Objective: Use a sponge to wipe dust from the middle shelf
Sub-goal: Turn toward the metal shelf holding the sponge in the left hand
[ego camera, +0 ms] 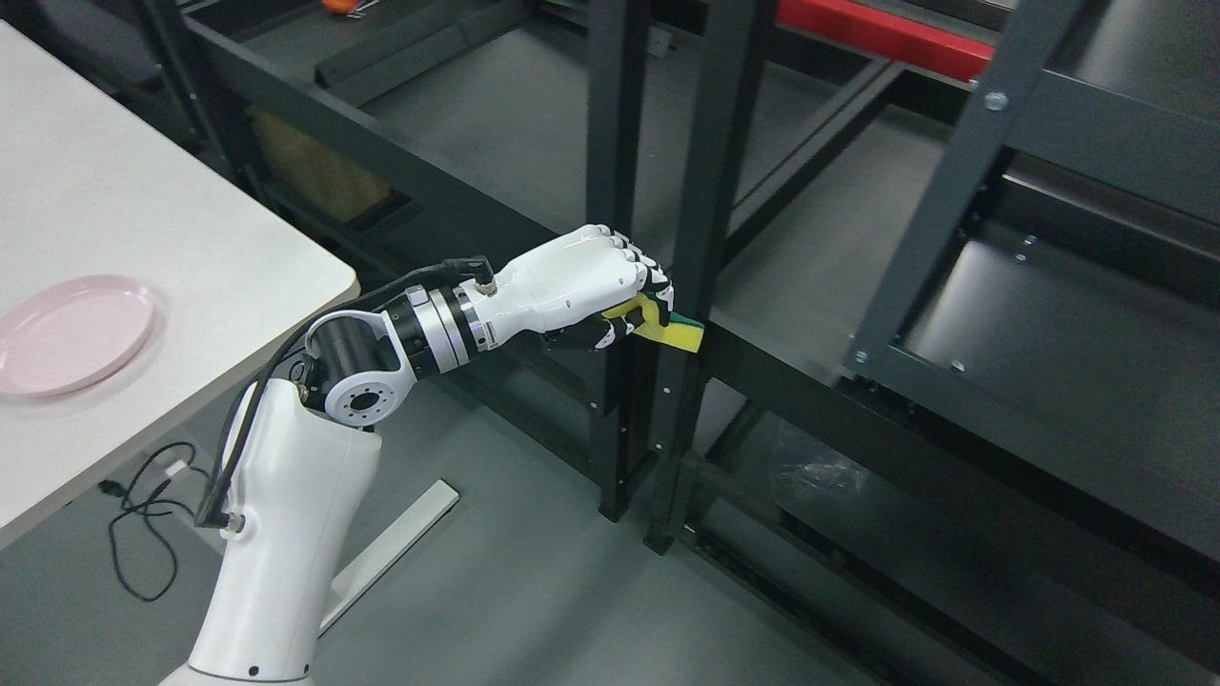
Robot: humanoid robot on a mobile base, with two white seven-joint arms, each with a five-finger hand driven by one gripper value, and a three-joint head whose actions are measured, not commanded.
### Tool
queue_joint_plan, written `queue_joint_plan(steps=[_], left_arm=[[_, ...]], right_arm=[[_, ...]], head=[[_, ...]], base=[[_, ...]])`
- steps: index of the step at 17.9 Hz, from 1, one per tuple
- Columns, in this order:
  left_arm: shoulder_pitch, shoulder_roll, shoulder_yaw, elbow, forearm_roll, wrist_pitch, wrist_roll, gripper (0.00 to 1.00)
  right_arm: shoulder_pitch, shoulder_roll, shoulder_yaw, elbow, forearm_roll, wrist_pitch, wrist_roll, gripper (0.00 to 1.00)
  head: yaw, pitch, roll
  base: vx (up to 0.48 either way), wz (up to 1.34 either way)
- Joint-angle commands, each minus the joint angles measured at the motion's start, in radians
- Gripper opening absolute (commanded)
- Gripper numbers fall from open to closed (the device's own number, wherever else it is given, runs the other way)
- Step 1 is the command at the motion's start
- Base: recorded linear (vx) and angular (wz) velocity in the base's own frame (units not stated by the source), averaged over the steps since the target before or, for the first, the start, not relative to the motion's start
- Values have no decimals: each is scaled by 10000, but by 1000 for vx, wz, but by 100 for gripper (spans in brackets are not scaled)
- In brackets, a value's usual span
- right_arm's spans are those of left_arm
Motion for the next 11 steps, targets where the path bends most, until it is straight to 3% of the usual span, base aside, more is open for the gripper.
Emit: queue_joint_plan(steps=[1,11], left_arm=[[3,-46,5,-38,11,1,0,1],[3,0,5,-53,11,1,0,0]], right_arm=[[-1,-175,-1,-175,0,7,5,100],[-1,-175,-1,-175,0,7,5,100]], head=[[0,0,0],[0,-1,0]], base=[[-147,-690],[-97,-700]])
